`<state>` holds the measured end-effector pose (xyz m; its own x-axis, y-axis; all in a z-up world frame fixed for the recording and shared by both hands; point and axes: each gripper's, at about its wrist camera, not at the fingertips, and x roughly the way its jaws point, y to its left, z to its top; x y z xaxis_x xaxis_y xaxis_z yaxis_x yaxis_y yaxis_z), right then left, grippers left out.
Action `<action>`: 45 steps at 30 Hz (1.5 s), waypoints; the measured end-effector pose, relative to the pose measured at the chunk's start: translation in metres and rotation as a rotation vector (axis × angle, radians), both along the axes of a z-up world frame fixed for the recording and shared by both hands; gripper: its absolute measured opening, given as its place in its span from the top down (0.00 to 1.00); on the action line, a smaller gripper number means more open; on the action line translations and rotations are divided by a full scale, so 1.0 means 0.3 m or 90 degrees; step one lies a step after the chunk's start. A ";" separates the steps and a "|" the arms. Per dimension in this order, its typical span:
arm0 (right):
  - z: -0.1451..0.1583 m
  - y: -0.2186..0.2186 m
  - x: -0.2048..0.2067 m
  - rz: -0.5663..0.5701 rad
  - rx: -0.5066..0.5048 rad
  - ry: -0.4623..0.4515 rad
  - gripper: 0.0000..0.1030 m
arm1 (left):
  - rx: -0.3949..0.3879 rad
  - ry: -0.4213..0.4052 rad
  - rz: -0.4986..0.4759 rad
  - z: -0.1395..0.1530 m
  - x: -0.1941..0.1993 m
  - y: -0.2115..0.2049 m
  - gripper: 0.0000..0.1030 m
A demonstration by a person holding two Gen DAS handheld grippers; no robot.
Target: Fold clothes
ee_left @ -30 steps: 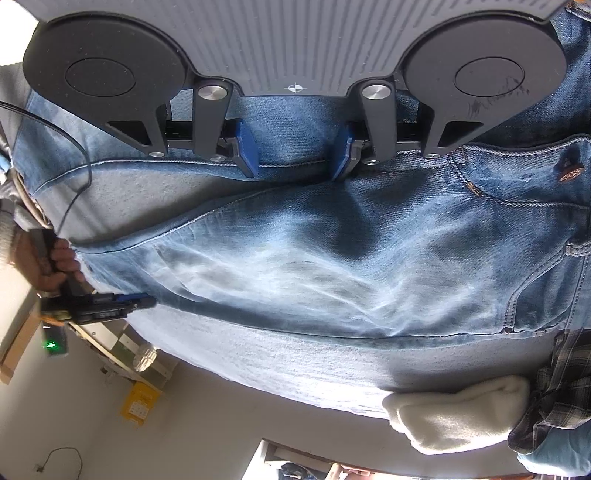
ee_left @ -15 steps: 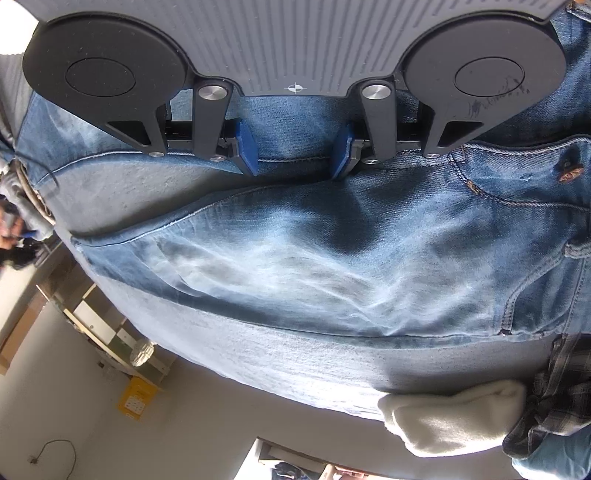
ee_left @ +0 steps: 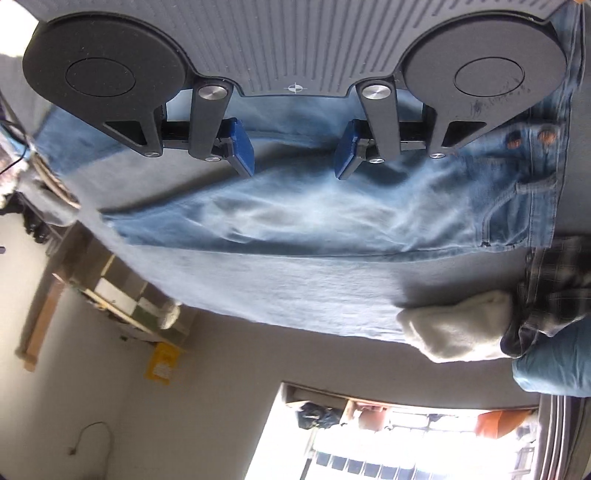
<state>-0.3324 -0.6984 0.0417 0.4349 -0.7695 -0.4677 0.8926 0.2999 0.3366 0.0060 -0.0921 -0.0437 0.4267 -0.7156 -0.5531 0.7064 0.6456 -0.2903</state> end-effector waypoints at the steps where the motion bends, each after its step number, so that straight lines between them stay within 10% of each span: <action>1: 0.015 0.026 -0.039 0.010 0.007 -0.015 0.54 | 0.000 0.003 -0.001 0.008 -0.033 0.019 0.52; 8: -0.020 0.155 -0.226 0.094 0.143 -0.142 0.53 | 0.033 0.076 0.048 -0.013 -0.206 0.182 0.51; 21: -0.546 0.351 -0.171 0.140 0.429 -0.160 0.53 | 0.025 0.247 0.215 -0.163 -0.263 0.417 0.51; 35: -0.752 0.441 -0.143 0.123 0.569 -0.232 0.53 | -0.076 0.359 0.333 -0.282 -0.182 0.508 0.51; 45: -0.862 0.475 -0.151 0.052 0.591 -0.352 0.51 | -0.083 0.347 0.378 -0.309 -0.117 0.519 0.51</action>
